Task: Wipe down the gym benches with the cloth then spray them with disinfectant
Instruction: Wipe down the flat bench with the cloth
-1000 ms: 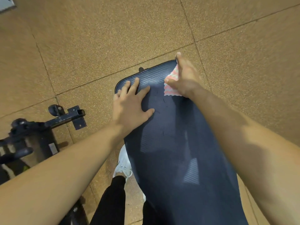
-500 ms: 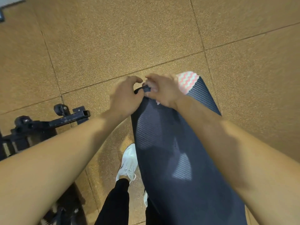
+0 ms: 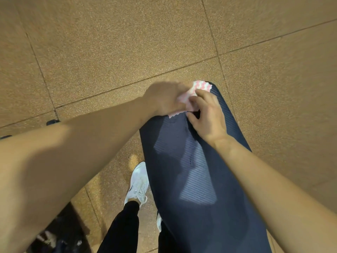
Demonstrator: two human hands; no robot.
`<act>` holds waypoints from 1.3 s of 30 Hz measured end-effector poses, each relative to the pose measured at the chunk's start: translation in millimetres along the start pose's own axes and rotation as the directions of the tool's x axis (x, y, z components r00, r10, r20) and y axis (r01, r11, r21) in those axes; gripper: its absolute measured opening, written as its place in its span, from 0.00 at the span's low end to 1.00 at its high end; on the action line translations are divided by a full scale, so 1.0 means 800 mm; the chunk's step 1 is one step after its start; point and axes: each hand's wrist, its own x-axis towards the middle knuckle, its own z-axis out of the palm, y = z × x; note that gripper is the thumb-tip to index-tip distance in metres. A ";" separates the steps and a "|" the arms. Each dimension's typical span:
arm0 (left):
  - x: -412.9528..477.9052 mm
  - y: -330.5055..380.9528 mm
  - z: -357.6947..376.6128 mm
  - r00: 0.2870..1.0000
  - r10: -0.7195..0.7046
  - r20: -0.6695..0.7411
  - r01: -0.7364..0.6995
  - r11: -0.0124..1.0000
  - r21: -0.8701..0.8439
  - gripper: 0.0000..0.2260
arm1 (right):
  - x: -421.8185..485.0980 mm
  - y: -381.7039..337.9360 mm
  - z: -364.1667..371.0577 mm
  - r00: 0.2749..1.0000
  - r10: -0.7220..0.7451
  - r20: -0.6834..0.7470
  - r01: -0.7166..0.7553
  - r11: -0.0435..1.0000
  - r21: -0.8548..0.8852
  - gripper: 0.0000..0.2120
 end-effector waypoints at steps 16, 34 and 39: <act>-0.112 -0.059 0.066 0.887 -0.463 -0.005 0.308 0.598 -0.740 0.27 | -0.121 -0.048 0.019 0.993 0.109 0.046 -0.095 0.967 -0.238 0.30; -0.251 0.095 0.210 0.634 -0.744 0.210 0.431 0.114 -0.895 0.10 | -0.260 -0.007 0.034 0.959 0.078 0.273 -0.012 0.972 -0.236 0.34; -0.275 0.130 0.233 0.621 -0.744 0.246 0.339 -0.028 -0.940 0.09 | -0.309 0.014 0.029 0.968 -0.010 0.251 0.053 0.985 -0.162 0.32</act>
